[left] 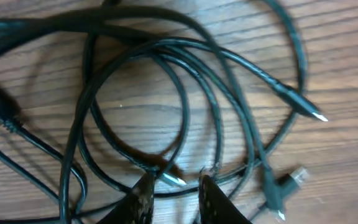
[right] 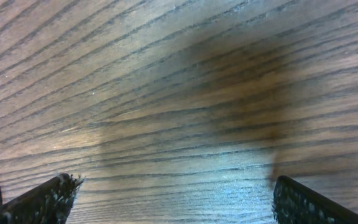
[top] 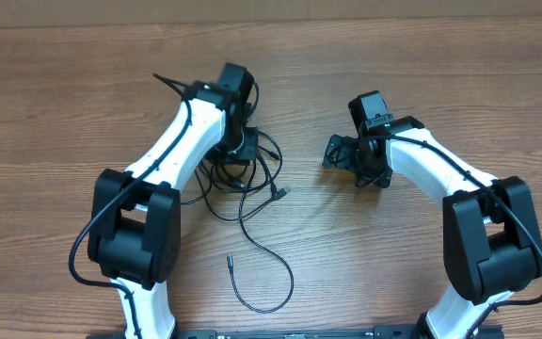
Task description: Untangle cables
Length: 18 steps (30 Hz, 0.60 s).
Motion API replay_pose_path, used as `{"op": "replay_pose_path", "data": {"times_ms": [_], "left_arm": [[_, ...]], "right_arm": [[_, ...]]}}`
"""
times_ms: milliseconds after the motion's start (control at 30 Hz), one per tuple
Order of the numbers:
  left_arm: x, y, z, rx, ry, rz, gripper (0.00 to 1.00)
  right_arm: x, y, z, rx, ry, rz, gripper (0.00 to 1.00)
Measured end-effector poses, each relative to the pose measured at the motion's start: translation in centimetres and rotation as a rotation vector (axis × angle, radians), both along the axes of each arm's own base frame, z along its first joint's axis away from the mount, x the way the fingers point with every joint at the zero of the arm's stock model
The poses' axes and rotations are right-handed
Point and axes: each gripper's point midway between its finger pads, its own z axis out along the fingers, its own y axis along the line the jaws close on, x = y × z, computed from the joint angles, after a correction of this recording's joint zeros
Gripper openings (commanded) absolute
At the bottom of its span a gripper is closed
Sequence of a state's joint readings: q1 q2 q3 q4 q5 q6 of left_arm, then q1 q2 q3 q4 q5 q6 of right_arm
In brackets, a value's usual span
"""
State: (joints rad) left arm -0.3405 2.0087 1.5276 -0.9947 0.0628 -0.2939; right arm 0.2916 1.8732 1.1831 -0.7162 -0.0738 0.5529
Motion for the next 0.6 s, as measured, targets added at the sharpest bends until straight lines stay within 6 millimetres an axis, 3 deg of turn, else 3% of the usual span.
{"op": "replay_pose_path", "data": {"times_ms": [367,600], "left_arm": [[-0.9,1.2,-3.4,0.046,-0.008,0.034,0.18],[-2.1,1.5,-3.1,0.057,0.048,0.034,0.2]], "right_arm": [[0.0,0.0,0.0,0.0,0.0,0.0,1.0],[0.0,0.0,0.0,0.0,0.0,0.0,1.0]]}}
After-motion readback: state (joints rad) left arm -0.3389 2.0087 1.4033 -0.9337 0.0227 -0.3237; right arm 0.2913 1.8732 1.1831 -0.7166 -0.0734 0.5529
